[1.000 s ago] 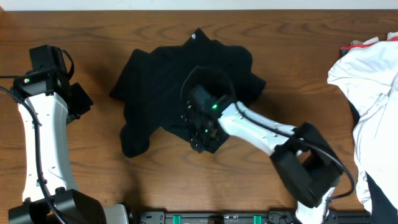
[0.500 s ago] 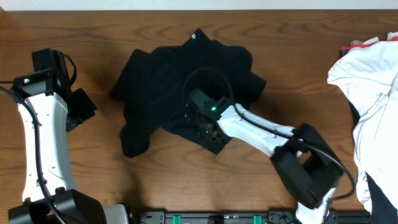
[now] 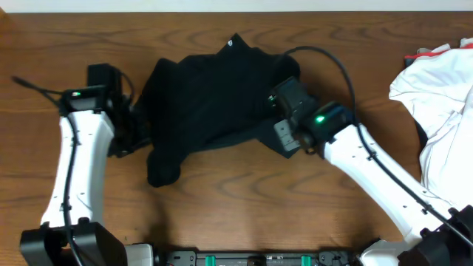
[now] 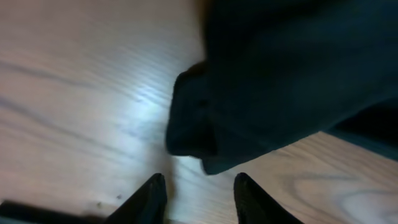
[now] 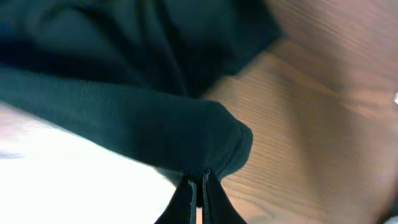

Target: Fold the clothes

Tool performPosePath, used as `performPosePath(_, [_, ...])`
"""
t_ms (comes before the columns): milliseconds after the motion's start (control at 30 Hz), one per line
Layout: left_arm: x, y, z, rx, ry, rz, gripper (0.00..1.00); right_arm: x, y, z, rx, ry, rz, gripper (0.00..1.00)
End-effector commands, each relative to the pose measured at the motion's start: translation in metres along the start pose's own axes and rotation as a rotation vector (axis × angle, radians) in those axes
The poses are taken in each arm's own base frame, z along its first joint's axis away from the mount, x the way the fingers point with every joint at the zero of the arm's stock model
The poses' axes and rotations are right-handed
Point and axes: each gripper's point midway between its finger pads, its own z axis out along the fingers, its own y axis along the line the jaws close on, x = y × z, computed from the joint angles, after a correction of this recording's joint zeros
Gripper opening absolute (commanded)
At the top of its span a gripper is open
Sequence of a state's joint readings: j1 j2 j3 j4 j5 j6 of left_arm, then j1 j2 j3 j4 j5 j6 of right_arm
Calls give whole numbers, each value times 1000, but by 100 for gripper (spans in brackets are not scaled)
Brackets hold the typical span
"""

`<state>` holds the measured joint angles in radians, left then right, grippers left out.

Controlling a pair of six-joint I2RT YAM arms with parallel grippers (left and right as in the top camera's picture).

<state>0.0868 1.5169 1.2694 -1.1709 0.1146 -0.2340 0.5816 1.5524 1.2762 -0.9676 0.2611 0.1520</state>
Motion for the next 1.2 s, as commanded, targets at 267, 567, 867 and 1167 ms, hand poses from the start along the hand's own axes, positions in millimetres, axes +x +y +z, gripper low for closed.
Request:
performPosePath(267, [34,-36,39,8,59,181,46,27,-98,6,173,107,303,1])
performPosePath(567, [67,-70,62,57,98,328,50,18,-98,-1,141,53,332,1])
performPosePath(867, [90,-107,92,99,45,481,58,17,-98,-1,140,51,333,1])
performPosePath(1167, [89,-111,117,91,58,486,10,17,-99,-1,146,49,334,1])
